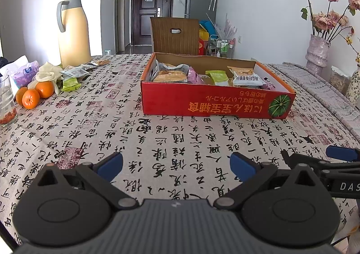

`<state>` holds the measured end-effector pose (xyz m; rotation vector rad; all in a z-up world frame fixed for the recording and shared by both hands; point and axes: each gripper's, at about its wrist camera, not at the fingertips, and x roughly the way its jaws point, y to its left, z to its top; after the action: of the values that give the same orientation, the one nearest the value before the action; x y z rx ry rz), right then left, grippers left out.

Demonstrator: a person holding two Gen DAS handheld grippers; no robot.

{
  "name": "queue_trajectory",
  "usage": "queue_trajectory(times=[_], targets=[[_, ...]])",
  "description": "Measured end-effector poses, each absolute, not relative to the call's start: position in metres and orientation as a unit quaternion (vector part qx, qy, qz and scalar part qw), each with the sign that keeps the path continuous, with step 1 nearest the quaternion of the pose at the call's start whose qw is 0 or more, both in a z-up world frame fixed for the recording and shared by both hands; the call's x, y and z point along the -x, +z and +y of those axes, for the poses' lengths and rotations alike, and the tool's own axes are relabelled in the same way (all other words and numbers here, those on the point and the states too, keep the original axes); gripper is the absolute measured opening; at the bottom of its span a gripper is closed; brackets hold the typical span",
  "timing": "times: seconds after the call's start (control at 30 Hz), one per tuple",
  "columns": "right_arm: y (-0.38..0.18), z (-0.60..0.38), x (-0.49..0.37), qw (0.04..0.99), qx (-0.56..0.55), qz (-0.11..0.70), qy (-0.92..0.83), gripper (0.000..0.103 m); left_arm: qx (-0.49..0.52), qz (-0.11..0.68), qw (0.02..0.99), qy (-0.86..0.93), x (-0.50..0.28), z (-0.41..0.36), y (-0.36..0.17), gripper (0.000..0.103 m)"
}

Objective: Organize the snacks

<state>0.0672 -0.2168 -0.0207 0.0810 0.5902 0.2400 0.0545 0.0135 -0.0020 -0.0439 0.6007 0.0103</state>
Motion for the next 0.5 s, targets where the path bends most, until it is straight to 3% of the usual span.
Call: queue_trajectory(times=[0.5], targets=[[-0.0207,-0.2165,-0.0671,0.949,-0.040,0.290,0.118,0.103,0.022,0.295,0.955,0.004,-0.0523,0.0140,-0.0023,0.103]])
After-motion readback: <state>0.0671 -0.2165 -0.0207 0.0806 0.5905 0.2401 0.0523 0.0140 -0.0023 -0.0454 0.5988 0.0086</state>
